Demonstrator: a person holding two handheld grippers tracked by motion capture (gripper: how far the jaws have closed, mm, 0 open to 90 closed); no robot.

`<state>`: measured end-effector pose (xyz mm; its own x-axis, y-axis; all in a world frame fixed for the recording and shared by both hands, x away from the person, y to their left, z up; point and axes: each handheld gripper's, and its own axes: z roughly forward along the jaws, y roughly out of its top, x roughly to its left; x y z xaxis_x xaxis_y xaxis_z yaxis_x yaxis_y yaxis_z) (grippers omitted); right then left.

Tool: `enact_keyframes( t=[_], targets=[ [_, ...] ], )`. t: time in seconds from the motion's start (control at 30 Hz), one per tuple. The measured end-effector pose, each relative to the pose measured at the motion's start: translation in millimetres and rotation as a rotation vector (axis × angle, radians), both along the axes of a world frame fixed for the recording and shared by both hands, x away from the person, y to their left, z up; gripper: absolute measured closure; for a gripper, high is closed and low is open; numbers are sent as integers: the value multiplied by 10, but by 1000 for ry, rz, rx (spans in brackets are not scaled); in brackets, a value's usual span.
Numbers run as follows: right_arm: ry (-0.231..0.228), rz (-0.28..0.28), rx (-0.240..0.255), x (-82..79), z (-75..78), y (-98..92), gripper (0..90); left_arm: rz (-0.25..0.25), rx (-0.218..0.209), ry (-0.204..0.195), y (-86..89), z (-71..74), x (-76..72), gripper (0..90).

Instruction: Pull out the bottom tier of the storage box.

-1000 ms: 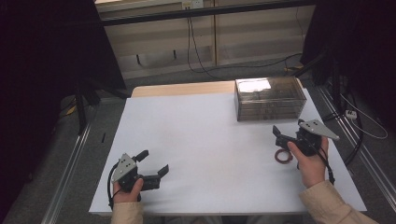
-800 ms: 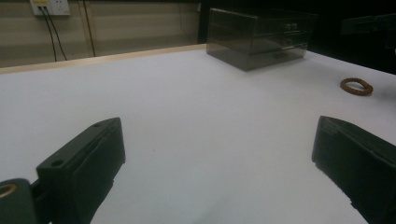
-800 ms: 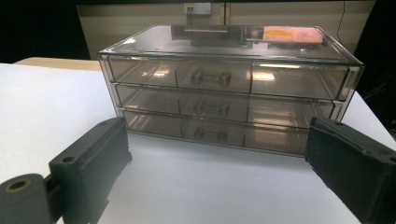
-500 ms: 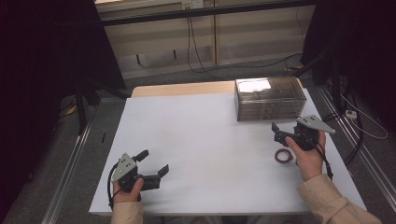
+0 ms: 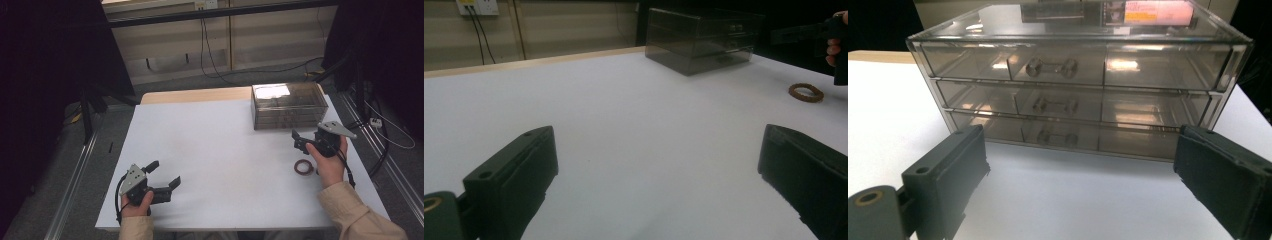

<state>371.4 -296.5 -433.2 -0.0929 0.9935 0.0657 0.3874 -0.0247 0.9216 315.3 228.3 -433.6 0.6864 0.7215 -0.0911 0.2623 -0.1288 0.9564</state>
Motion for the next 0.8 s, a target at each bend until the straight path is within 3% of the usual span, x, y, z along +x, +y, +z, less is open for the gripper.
enact_keyframes(
  t=[0.8],
  targets=[
    [72, 0, -58, 236, -16, -9, 74, 2, 0, 5, -6, -2, 8, 27]
  ],
)
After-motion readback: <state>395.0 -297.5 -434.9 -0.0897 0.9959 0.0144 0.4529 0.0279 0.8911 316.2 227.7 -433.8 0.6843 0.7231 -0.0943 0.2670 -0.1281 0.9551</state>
